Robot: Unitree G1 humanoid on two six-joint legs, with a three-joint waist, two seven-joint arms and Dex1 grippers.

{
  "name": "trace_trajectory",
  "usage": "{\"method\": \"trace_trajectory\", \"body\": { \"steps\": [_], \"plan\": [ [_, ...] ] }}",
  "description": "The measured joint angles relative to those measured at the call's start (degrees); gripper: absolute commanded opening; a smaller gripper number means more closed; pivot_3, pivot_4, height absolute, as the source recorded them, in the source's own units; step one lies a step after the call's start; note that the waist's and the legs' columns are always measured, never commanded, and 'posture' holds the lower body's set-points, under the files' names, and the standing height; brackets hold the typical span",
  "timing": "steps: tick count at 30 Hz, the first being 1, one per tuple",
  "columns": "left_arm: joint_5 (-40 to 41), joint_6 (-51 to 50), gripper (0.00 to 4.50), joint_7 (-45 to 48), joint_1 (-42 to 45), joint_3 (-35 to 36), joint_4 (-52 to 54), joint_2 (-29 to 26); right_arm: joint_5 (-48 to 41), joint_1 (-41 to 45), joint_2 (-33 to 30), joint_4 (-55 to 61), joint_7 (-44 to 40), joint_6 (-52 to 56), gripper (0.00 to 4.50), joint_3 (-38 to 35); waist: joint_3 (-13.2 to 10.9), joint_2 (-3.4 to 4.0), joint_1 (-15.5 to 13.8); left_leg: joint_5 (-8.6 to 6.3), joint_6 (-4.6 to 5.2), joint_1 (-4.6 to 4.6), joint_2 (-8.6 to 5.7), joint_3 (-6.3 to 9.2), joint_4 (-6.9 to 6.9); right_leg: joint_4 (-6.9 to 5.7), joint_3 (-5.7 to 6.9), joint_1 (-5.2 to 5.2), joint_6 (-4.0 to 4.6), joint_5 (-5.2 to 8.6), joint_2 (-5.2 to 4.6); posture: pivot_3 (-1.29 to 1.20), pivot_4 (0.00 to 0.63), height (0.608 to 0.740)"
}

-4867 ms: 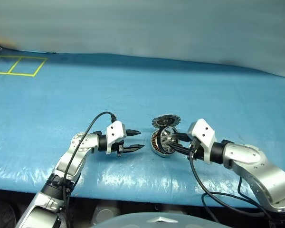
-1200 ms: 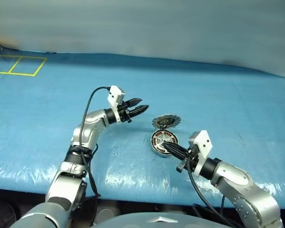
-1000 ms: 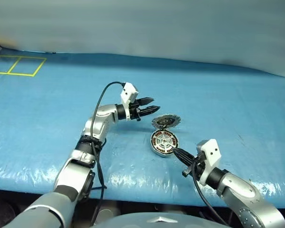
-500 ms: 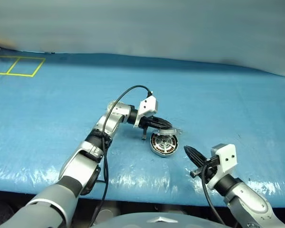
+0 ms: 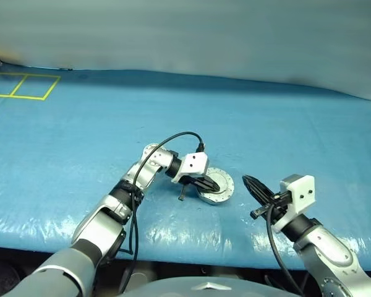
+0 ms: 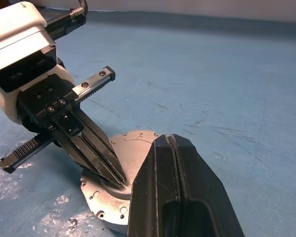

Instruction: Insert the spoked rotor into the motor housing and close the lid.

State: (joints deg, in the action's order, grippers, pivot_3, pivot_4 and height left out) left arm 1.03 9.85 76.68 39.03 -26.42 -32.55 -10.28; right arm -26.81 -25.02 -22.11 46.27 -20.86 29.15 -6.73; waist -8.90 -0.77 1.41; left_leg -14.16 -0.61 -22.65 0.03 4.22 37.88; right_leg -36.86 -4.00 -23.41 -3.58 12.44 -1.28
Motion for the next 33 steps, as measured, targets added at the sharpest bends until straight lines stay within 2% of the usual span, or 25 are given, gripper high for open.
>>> {"method": "trace_trajectory", "body": {
  "steps": [4,7,11,14,22,26,33],
  "plan": [
    [0.30,0.20,0.03,-1.11,-1.77,0.51,2.33,-0.78,0.52,2.03,-0.09,-1.43,-0.09,0.21,0.00,1.50,0.00,0.01,0.06,0.00,0.00,0.00,0.01,-0.01,0.02,-0.01,0.00,-0.01,0.00,0.00,0.00,0.00,0.150,0.740],
    [4.64,-6.78,0.03,-1.78,-4.37,3.48,6.15,-1.04,0.30,4.29,-0.58,-2.31,-0.51,0.94,0.00,1.98,-0.03,0.04,0.31,0.00,0.00,-0.06,0.02,0.01,0.00,-0.05,0.01,-0.09,0.00,0.00,0.01,0.00,0.150,0.740],
    [12.53,-15.94,0.03,-1.18,-6.27,8.08,18.68,-4.65,-0.34,7.13,-1.31,-3.39,-1.35,2.21,0.00,3.12,-0.07,0.11,0.44,0.00,0.00,-0.11,0.04,0.07,-0.06,-0.05,0.05,-0.14,0.02,0.01,0.03,0.00,0.150,0.740],
    [14.90,-18.41,0.00,-2.06,-9.04,11.13,26.54,-8.89,1.63,9.76,-3.26,-5.28,-2.08,2.41,0.59,5.99,-0.03,0.17,0.70,0.00,0.00,0.02,0.04,0.02,-0.13,-0.04,0.03,-0.09,0.06,0.03,0.02,0.00,0.150,0.740],
    [16.38,-22.12,0.00,-4.33,-21.71,12.63,36.61,-17.10,6.25,14.11,-6.53,-10.54,-4.41,2.68,3.24,10.94,-0.10,0.19,0.35,0.00,0.00,-0.03,0.03,-0.01,-0.14,-0.01,0.03,-0.12,0.08,0.04,-0.04,0.00,0.150,0.740],
    [16.93,-23.47,0.00,-7.21,-26.99,12.94,41.31,-18.47,6.39,15.41,-8.06,-12.97,-6.75,3.20,4.48,11.01,-0.12,0.20,0.16,0.00,0.00,-0.01,0.03,-0.01,-0.11,-0.03,0.07,-0.12,0.08,0.04,-0.06,0.00,0.150,0.740],
    [16.29,-22.90,0.00,-12.78,-32.37,14.26,43.11,-19.41,7.32,18.45,-9.46,-16.82,-10.04,3.94,4.48,13.18,-0.13,0.21,0.24,0.00,0.00,0.03,0.05,-0.07,-0.11,-0.04,0.04,-0.12,0.08,0.04,-0.05,0.00,0.150,0.740]
  ]
}}
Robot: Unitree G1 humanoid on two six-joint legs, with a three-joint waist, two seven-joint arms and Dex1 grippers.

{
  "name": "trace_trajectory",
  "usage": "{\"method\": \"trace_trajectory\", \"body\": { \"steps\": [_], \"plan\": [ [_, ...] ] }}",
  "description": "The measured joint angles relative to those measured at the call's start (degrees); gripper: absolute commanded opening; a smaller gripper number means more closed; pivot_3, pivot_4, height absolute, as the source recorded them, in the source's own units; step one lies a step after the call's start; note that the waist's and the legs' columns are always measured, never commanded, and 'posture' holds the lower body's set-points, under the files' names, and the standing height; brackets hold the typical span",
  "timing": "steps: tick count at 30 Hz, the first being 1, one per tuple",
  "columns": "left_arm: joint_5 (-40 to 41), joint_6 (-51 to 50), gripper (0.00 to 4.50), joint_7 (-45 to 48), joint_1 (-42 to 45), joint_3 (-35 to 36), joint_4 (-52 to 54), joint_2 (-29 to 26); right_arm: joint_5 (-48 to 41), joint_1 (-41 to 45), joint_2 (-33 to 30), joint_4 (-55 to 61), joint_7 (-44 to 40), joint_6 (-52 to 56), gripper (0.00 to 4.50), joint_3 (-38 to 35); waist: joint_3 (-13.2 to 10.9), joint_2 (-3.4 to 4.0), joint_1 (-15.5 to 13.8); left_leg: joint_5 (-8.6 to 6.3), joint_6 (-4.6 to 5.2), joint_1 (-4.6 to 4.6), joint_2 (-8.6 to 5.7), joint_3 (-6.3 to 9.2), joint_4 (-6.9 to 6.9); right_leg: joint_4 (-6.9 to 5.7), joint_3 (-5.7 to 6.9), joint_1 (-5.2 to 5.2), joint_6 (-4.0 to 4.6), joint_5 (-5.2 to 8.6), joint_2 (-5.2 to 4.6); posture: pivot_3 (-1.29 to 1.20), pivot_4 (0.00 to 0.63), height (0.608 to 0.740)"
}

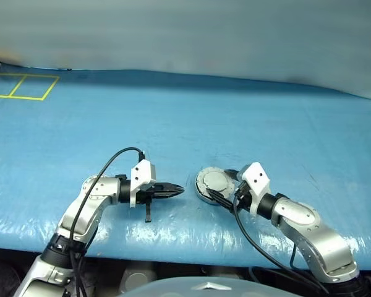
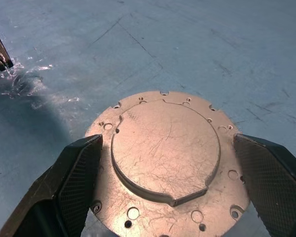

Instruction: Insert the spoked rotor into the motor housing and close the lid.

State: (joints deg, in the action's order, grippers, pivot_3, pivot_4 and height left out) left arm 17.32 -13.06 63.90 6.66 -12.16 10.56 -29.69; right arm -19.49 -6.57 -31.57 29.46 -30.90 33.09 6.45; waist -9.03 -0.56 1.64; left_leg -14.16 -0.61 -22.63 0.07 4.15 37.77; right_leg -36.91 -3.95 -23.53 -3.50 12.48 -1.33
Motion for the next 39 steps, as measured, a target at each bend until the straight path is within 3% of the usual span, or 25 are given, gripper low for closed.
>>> {"method": "trace_trajectory", "body": {
  "steps": [5,8,11,32,39],
  "plan": [
    [-0.84,0.34,0.00,-3.14,-2.18,0.11,0.16,-0.10,2.45,2.01,-0.62,-0.99,-1.20,-0.27,4.48,2.31,0.00,0.00,-0.02,0.00,0.00,0.02,0.00,0.00,0.00,0.00,0.00,0.02,0.00,0.00,0.00,0.00,0.150,0.740],
    [-1.08,1.06,0.00,-4.25,-2.76,0.09,0.21,-0.09,3.95,2.99,-0.65,-1.91,-1.43,-0.71,3.89,3.25,0.01,-0.01,-0.02,0.00,0.00,0.05,0.00,0.00,0.03,-0.01,0.01,0.05,-0.01,0.00,0.00,0.00,0.150,0.740],
    [-1.07,1.11,0.00,-4.93,-2.88,0.06,0.61,-0.09,4.50,3.05,-0.82,-1.97,-1.80,-1.14,3.02,3.35,0.01,-0.01,-0.03,0.00,0.00,0.04,0.00,0.00,0.01,0.00,0.01,0.05,0.00,0.00,0.00,0.00,0.150,0.740],
    [-1.73,1.33,0.00,-5.25,-0.61,-1.54,0.34,0.51,7.93,2.43,2.77,-3.55,1.11,-2.01,3.02,5.59,0.32,-0.33,0.44,0.00,0.00,0.25,0.09,-0.03,0.04,-0.02,-0.01,0.23,0.00,-0.01,0.06,0.00,0.150,0.740],
    [-4.40,2.53,0.00,-10.52,3.74,-1.93,-5.52,6.05,8.15,1.70,2.81,-4.22,1.27,-2.73,3.02,5.38,0.41,-0.50,0.19,-0.03,-0.03,0.96,0.20,0.01,-0.05,0.11,0.02,0.81,-0.01,0.04,-0.04,0.00,0.150,0.740]
  ]
}}
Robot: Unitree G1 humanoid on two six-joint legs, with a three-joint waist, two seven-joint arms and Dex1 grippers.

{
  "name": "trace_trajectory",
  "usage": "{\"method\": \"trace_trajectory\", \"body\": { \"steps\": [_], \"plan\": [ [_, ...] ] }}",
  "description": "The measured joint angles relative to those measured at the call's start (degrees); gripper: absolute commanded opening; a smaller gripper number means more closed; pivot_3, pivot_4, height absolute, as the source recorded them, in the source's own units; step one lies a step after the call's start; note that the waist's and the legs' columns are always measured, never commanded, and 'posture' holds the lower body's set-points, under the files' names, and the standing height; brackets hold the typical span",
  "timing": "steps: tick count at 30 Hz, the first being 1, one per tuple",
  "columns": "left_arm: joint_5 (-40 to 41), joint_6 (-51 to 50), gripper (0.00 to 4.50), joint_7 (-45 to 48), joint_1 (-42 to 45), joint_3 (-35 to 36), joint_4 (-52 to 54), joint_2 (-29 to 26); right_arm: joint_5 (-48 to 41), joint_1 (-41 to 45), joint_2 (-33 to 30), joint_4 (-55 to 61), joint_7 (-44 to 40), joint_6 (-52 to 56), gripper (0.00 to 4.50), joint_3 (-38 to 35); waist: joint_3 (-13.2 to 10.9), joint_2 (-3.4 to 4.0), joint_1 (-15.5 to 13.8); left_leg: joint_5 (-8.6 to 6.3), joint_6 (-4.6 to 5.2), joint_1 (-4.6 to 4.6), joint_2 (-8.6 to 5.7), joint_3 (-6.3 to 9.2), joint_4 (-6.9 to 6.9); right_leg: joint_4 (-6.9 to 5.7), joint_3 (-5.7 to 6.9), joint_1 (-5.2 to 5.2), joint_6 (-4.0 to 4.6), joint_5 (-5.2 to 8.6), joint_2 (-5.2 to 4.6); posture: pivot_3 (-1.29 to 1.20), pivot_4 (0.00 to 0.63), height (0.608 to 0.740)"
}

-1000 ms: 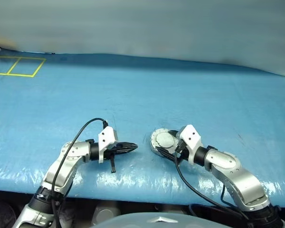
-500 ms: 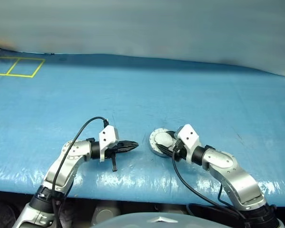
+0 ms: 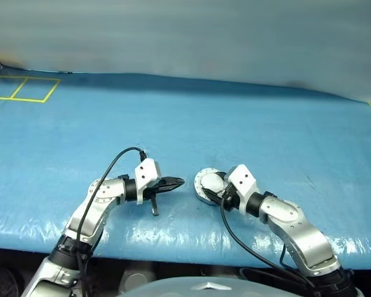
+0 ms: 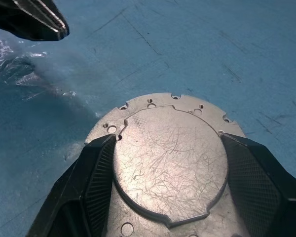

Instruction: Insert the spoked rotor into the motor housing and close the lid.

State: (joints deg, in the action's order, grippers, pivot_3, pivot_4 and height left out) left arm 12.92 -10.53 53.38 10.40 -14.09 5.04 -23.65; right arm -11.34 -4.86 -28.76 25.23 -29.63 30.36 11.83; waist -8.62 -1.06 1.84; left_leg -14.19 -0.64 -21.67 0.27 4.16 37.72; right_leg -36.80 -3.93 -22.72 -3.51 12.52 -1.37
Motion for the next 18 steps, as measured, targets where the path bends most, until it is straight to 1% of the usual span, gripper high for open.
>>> {"method": "trace_trajectory", "body": {
  "steps": [9,14,18],
  "plan": [
    [-3.96,3.92,0.00,-0.31,3.60,-4.59,-6.98,3.58,-0.01,0.08,0.39,0.00,-0.01,-0.23,3.02,0.07,0.01,-0.01,0.06,0.00,0.00,-0.02,-0.12,-0.04,-0.19,-0.01,0.00,0.05,0.07,0.04,0.07,0.00,0.150,0.740],
    [-5.61,5.02,0.00,-0.92,6.10,-4.85,-12.50,5.65,0.00,-0.55,0.63,0.44,0.31,-0.23,3.02,-0.06,0.01,-0.02,-0.06,0.00,0.00,-0.03,-0.14,-0.04,-0.19,0.01,0.00,0.04,0.07,0.04,0.05,0.00,0.150,0.740],
    [-6.25,6.56,0.00,-0.43,6.65,-5.60,-14.77,6.31,0.03,-1.12,0.79,0.89,1.07,-0.23,3.02,-0.08,0.02,-0.03,-0.10,0.00,0.00,-0.04,-0.13,-0.03,-0.26,0.05,0.01,0.03,0.10,0.06,0.04,0.00,0.150,0.740]
  ]
}}
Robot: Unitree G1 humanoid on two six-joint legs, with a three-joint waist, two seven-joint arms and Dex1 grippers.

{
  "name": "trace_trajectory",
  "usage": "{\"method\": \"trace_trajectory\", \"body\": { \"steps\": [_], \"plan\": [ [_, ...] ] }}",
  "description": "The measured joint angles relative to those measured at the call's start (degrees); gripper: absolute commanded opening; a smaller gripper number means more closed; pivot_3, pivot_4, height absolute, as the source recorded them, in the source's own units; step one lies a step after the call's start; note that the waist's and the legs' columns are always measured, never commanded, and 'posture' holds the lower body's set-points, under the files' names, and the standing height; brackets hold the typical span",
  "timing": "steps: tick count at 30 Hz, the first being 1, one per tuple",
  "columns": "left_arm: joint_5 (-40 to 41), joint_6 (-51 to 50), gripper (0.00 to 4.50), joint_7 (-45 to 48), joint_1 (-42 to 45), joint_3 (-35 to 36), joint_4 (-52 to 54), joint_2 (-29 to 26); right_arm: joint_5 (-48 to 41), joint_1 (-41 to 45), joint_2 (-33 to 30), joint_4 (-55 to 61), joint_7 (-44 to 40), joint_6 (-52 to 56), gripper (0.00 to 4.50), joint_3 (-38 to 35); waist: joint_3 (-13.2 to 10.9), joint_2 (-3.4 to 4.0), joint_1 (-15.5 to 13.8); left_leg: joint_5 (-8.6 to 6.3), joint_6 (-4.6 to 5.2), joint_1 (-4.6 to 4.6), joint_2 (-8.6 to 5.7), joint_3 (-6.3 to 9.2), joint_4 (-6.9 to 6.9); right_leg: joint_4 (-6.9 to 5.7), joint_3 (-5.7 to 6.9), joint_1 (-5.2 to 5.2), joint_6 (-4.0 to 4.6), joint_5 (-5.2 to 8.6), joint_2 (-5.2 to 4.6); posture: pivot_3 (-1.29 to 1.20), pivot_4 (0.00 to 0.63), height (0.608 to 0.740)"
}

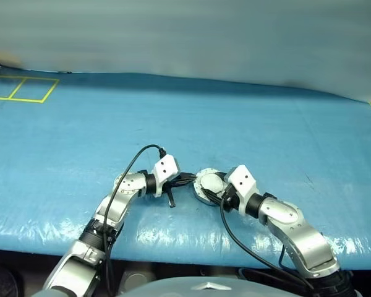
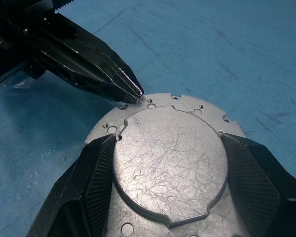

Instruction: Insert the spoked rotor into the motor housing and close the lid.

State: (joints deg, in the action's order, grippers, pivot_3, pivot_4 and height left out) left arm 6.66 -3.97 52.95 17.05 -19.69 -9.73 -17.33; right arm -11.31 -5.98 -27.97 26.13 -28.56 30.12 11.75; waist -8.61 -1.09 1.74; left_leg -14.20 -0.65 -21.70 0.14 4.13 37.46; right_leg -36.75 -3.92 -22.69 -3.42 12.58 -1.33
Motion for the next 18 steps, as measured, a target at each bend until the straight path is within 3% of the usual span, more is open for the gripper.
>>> {"method": "trace_trajectory", "body": {
  "steps": [13,17,18],
  "plan": [
    [-2.13,3.98,0.00,2.10,1.40,-2.05,-2.55,0.92,0.54,-1.39,0.02,1.03,1.29,-0.03,3.02,-0.07,0.03,-0.04,-0.46,-0.01,-0.01,0.00,-0.01,0.08,0.00,0.12,0.05,0.03,-0.02,0.01,-0.06,0.00,0.150,0.740],
    [-2.32,4.89,0.00,2.04,1.53,-2.11,-3.17,0.92,0.39,-2.02,1.21,1.00,1.57,-0.65,4.33,-1.07,0.03,-0.04,-0.62,-0.01,-0.01,0.00,0.06,0.14,0.00,0.16,0.09,0.00,-0.03,0.02,-0.10,0.00,0.150,0.740],
    [-2.36,4.99,0.00,2.05,1.63,-2.15,-3.17,0.97,-0.51,-2.07,2.38,1.08,1.84,-0.29,4.33,-1.57,0.02,-0.04,-0.62,-0.01,-0.01,-0.03,0.09,0.14,0.00,0.16,0.09,0.02,-0.04,0.02,-0.10,0.00,0.150,0.740]
  ]
}}
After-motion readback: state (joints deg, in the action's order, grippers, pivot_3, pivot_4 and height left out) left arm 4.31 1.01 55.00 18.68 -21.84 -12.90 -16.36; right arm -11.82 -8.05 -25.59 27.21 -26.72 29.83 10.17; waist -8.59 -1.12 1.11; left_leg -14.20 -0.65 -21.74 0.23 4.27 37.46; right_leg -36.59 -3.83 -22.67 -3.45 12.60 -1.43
